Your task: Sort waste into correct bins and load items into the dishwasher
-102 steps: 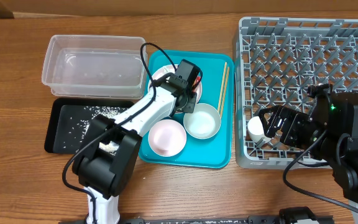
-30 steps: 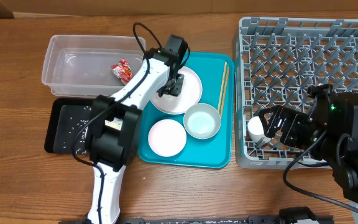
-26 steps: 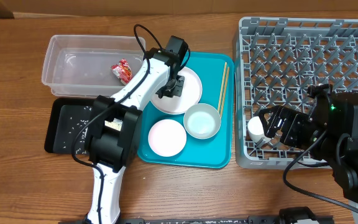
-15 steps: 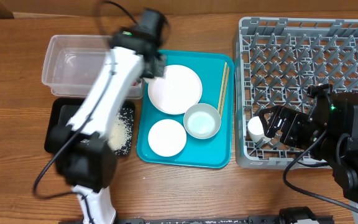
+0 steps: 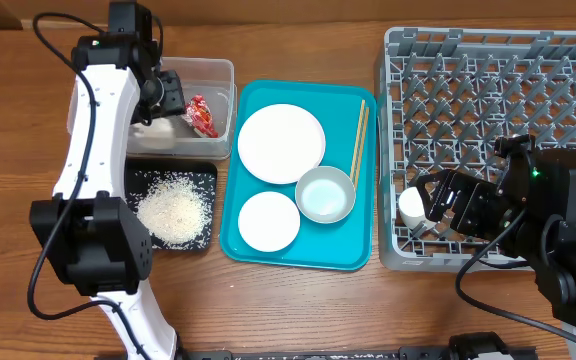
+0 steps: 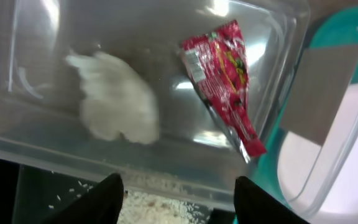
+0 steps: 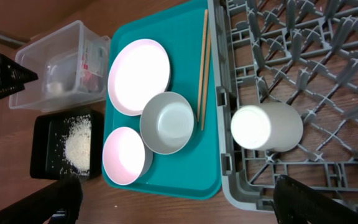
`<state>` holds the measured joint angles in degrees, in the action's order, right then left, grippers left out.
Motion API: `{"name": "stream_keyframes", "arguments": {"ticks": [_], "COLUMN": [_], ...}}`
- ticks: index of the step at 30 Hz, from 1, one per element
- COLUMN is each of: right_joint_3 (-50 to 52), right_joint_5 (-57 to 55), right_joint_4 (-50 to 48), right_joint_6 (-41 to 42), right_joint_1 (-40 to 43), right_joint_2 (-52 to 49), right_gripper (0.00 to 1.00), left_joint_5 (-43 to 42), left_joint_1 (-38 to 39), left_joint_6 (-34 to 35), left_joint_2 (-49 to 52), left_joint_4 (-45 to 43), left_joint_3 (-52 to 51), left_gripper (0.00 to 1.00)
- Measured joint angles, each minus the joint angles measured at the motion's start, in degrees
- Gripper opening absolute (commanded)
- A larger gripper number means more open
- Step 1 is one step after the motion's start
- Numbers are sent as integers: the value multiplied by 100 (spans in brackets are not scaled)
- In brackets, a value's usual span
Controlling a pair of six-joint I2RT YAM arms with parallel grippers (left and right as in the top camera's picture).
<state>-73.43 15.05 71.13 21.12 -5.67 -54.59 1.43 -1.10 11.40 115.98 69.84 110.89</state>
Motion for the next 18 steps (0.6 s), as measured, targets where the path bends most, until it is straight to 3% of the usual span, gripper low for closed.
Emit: {"name": "stream_keyframes", "arguments": {"ticks": [6, 14, 18], "right_joint_3": [0, 0, 2], "right_joint_5": [0, 0, 0], "right_joint_4": [-2, -2, -2], "right_joint_6": [4, 2, 4], "right_joint_1": [2, 2, 0], "right_joint_2": [0, 0, 0], "right_gripper": [100, 100, 100], "left_joint_5": [-188, -186, -28], "left_joint_1": [179, 1161, 1679], "left_joint_6": [-39, -15, 168], "left_joint_2": [-291, -1934, -2413], "left_joint_4": [798, 1403, 1812], "left_joint_3": [470, 765, 778], "left_gripper": [66, 66, 58]}}
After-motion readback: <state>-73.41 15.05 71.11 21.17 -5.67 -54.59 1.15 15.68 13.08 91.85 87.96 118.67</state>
